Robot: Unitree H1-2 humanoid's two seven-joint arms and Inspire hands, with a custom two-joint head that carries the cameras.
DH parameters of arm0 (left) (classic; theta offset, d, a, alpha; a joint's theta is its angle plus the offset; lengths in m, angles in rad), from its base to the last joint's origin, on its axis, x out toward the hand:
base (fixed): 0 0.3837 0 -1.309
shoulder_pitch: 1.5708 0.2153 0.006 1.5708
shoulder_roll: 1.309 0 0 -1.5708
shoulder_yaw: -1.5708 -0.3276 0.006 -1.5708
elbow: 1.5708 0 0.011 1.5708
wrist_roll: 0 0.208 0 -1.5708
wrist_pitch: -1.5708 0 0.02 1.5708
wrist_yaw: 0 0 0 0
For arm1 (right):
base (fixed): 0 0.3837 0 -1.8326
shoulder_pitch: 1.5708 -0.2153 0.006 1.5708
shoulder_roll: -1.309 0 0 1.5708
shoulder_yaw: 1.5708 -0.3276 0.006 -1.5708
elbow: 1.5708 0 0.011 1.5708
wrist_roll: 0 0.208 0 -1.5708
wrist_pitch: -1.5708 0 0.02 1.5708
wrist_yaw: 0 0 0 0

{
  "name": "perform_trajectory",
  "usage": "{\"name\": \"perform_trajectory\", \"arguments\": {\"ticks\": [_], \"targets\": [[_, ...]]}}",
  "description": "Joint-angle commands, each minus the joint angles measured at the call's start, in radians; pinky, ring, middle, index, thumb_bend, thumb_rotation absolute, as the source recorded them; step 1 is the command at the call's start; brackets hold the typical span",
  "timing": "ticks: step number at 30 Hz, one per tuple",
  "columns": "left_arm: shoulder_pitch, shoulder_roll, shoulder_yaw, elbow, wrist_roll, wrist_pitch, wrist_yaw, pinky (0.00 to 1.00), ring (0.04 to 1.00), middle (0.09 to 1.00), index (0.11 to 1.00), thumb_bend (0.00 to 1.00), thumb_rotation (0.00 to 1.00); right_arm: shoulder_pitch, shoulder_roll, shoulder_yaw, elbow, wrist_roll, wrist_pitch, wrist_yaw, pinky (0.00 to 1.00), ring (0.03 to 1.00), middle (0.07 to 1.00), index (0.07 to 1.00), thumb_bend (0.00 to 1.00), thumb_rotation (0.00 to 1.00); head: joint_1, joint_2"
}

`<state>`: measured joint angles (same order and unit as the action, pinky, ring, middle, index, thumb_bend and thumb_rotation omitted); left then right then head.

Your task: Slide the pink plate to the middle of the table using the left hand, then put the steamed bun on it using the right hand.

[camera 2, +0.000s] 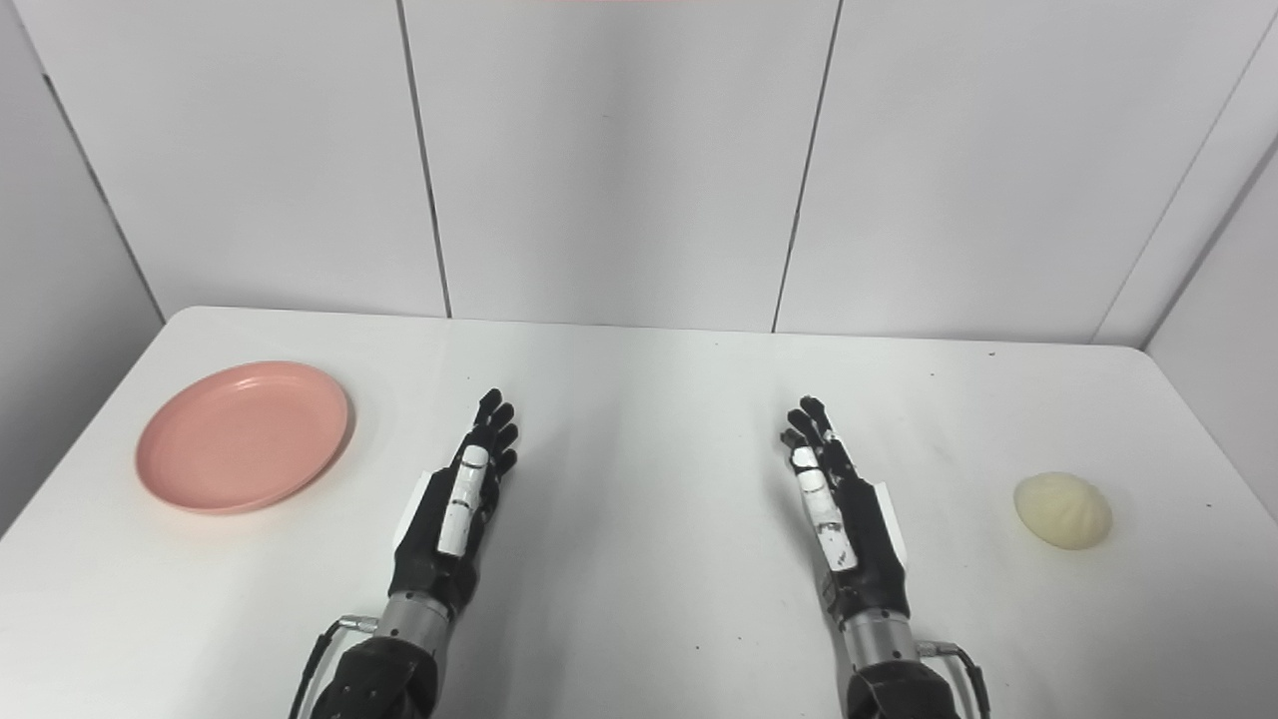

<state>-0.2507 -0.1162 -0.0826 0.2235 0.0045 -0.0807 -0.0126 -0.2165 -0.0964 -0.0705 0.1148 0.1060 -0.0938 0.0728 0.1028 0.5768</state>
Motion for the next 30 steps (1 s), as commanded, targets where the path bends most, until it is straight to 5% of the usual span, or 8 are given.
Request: {"name": "perform_trajectory", "arguments": {"ticks": [1,30], "targets": [[0.012,0.009,-0.003,0.025,0.000,-0.017,-0.012,1.00,1.000,1.000,1.000,0.52,1.00,-0.014,0.004,0.002,-0.010,0.000,-0.041,0.001,0.96,0.908,0.926,0.936,0.66,0.87,0.000,0.000],[0.013,0.009,-0.001,0.027,-0.002,-0.017,-0.019,1.00,1.000,1.000,1.000,0.54,1.00,-0.016,0.000,0.003,-0.007,-0.004,-0.039,0.004,0.95,0.907,0.921,0.938,0.67,0.87,-0.002,0.001]]}}
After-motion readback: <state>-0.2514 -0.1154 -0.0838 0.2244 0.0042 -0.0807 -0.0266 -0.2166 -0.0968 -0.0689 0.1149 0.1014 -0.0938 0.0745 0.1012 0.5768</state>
